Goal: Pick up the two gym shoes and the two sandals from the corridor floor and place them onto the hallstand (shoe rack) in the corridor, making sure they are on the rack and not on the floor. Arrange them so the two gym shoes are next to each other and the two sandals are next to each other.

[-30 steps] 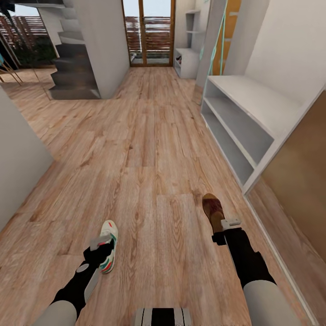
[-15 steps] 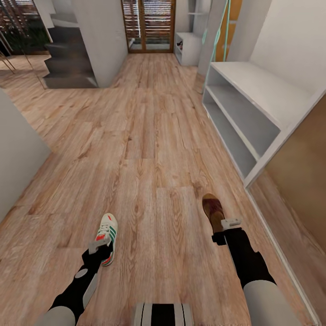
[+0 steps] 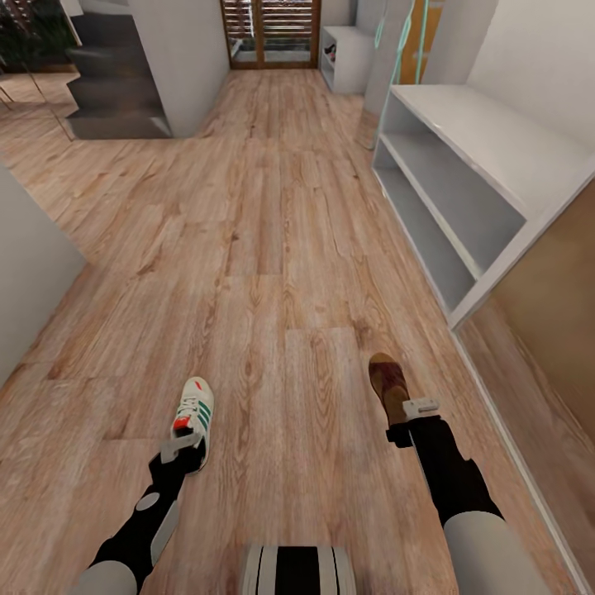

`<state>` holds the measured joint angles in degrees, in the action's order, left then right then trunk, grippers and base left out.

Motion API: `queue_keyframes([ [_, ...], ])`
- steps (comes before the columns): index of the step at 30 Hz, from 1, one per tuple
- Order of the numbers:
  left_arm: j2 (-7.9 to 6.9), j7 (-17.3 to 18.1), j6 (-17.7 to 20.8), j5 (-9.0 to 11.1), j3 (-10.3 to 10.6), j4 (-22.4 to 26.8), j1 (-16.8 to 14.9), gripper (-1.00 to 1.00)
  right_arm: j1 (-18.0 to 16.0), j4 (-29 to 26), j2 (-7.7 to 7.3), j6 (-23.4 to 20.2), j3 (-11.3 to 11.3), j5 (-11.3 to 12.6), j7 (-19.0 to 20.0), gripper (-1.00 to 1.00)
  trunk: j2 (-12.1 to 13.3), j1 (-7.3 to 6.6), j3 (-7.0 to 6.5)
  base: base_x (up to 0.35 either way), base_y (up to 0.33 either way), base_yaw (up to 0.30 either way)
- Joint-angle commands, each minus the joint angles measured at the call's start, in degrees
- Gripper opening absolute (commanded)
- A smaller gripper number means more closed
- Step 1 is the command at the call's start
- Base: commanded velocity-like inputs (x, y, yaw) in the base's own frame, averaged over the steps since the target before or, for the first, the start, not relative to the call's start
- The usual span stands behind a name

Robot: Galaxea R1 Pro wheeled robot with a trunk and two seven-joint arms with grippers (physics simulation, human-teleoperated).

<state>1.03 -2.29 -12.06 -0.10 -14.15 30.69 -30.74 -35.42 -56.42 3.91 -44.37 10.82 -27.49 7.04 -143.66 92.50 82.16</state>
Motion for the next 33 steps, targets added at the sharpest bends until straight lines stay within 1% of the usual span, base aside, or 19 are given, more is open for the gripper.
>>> queue_keyframes([
  [1, -0.02, 0.0, -0.1, 0.0, 0.0, 0.0, 0.0, 1.0, 0.0, 0.0, -0.01, 0.0, 0.0, 0.2, -0.2, -1.0, 0.0, 0.02, 0.23, 0.0, 0.0, 0.0],
  [6, -0.05, 0.0, -0.6, -0.1, 0.0, 0.0, 0.1, 1.0, 0.0, 0.0, 0.0, 0.0, 0.0, 0.2, -0.2, -1.0, -0.1, 0.15, 1.34, 0.0, 0.0, 0.0],
  [9, -0.06, 0.0, -1.7, -0.1, 0.0, 0.0, 0.2, 1.0, 0.0, 0.0, -0.03, 0.0, 0.0, 0.2, -0.2, -1.0, -0.1, 0.23, 2.0, 0.0, 0.0, 0.0],
  [13, -0.06, 0.0, -2.2, 0.0, 0.0, 0.3, 0.7, 1.0, 0.0, 0.0, 0.02, 0.0, 0.0, 0.2, -0.2, -1.0, -0.2, 0.33, 2.89, 0.0, 0.0, 0.0],
  [18, -0.06, 0.0, -2.3, 0.0, 0.1, 0.4, 0.8, 1.0, 0.0, 0.0, 0.03, 0.0, -0.2, 0.2, -0.2, -1.0, -0.2, 0.46, 3.99, 0.0, 0.0, 0.0],
  [23, 0.02, 0.0, -2.4, 0.0, 0.3, 0.5, 0.8, 1.0, 0.0, -0.3, 0.04, 0.0, -0.8, 0.2, -0.2, -1.0, -0.3, 0.59, 5.1, 0.0, 0.0, 0.0],
  [26, 0.02, 0.0, -2.4, 0.1, 0.3, 0.6, 0.8, 1.0, 0.0, -2.6, 0.05, 0.0, -1.0, 0.2, -0.1, -1.0, -0.4, 0.67, 5.77, 0.0, 0.0, 0.0],
  [27, 0.03, 0.0, -2.4, 0.1, 0.3, 0.6, 0.8, 1.0, 0.0, -4.3, 0.05, 0.0, -1.1, 0.2, -0.1, -1.0, -0.4, 0.69, 5.99, 0.0, 0.0, 0.0],
  [29, 0.03, 0.0, -2.4, 0.2, 0.3, 0.6, 0.8, 1.0, 0.0, -8.7, 0.05, 0.0, -1.2, 0.2, -0.1, -1.0, -0.4, 0.69, 5.99, 0.0, 0.0, 0.0],
  [30, 0.03, 0.0, -2.4, 0.2, 0.3, 0.6, 0.8, 1.0, 0.0, -9.8, 0.05, 0.0, -1.3, 0.2, -0.1, -1.0, -0.4, 0.69, 5.99, 0.0, 0.0, 0.0],
  [32, 0.03, 0.0, -2.4, 0.2, 0.3, 0.6, 0.8, 1.0, 0.0, -13.8, 0.08, 0.0, -2.6, 0.2, -0.1, -1.0, -0.4, 0.69, 5.99, 0.0, 0.0, 0.0],
  [33, 0.03, 0.0, -2.4, 0.2, 0.3, 0.6, 0.8, 1.0, 0.0, -15.2, 0.15, 0.0, -3.9, 0.3, -0.1, -1.0, -0.4, 0.69, 5.99, 0.0, 0.0, 0.0],
])
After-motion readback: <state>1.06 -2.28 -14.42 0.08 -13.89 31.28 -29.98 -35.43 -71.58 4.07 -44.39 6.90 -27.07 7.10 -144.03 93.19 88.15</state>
